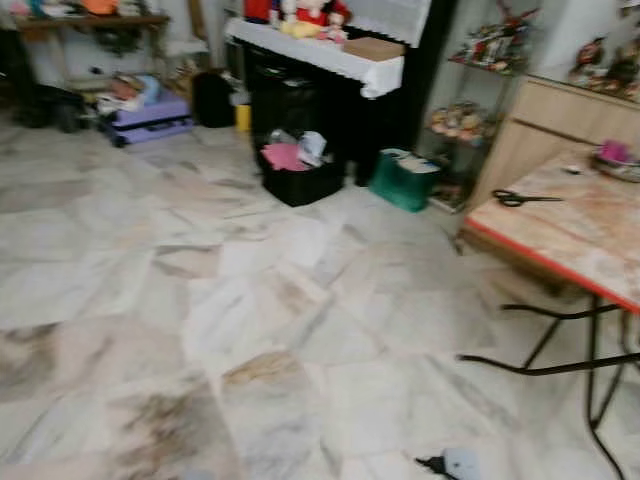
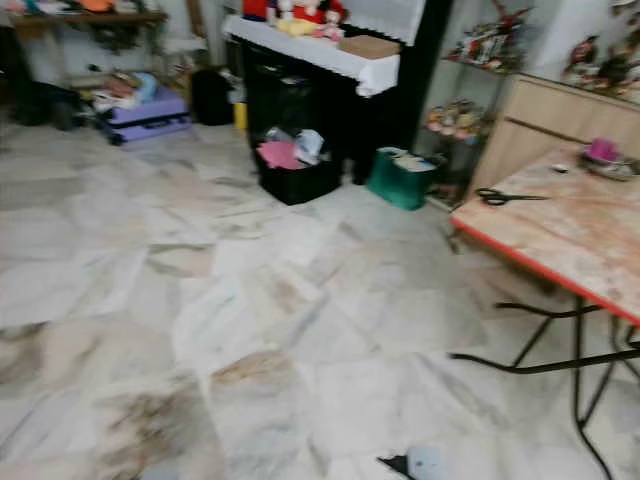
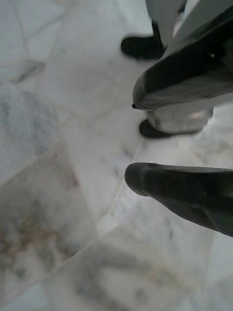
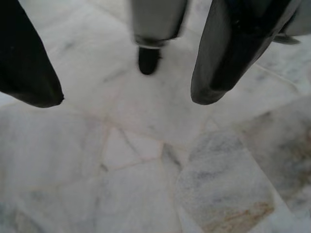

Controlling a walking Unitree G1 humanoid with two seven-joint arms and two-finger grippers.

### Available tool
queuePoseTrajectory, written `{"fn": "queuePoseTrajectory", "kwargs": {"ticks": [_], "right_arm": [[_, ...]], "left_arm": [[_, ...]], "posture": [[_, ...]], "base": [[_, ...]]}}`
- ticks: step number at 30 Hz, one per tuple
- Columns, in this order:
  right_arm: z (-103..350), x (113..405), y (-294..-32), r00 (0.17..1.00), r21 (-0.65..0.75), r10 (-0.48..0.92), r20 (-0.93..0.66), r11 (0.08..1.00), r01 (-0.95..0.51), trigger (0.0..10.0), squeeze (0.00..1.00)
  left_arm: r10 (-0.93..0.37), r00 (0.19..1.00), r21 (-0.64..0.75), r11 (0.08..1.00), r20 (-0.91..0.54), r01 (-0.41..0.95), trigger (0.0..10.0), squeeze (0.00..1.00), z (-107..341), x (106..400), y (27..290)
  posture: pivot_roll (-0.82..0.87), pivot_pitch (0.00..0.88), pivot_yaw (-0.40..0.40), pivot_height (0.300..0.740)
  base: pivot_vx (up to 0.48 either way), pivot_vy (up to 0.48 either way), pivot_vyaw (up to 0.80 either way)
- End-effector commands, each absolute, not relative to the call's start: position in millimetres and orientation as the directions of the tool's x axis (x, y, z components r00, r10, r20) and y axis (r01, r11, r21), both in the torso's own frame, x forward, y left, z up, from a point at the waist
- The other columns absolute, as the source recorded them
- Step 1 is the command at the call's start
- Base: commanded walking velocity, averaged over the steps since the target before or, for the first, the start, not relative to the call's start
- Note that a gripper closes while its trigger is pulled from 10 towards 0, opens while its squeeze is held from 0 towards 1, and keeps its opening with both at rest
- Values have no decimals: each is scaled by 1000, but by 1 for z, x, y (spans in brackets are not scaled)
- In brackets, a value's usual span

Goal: Hang hanger

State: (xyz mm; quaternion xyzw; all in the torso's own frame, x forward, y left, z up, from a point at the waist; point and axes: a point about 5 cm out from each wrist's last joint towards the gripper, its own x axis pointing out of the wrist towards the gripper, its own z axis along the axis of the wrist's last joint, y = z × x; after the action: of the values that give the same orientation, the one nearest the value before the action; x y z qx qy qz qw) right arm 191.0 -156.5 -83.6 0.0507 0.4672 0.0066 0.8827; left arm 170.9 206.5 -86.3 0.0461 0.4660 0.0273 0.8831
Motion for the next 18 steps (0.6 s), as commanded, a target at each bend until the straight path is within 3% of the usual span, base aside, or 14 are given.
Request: {"fn": "queuePoseTrajectory", "kwargs": {"ticks": [1, 8, 13, 18], "right_arm": [[-84, 189, -166, 564, 73, 24, -826, 995, 64, 10000, 0], [-83, 186, -185, 569, 59, 14, -822, 996, 60, 10000, 0], [-81, 172, -229, 564, 31, -29, -825, 995, 97, 10000, 0], [-80, 164, -245, 551, 13, -48, -833, 994, 106, 10000, 0]], "left_arm": [[72, 578, 93, 996, -813, 7, 10000, 0, -85, 177, 199], [70, 595, 95, 995, -801, 12, 10000, 0, -83, 181, 198], [69, 600, 92, 996, -797, 8, 10000, 0, -82, 182, 196], [68, 602, 91, 996, -796, 7, 10000, 0, -82, 183, 196]], "posture": [[212, 0, -42, 740], [212, 0, -44, 740], [211, 0, -44, 740], [211, 0, -44, 740]], "base": [[0, 0, 0], [0, -334, 0], [0, -480, 0], [0, -480, 0]]}}
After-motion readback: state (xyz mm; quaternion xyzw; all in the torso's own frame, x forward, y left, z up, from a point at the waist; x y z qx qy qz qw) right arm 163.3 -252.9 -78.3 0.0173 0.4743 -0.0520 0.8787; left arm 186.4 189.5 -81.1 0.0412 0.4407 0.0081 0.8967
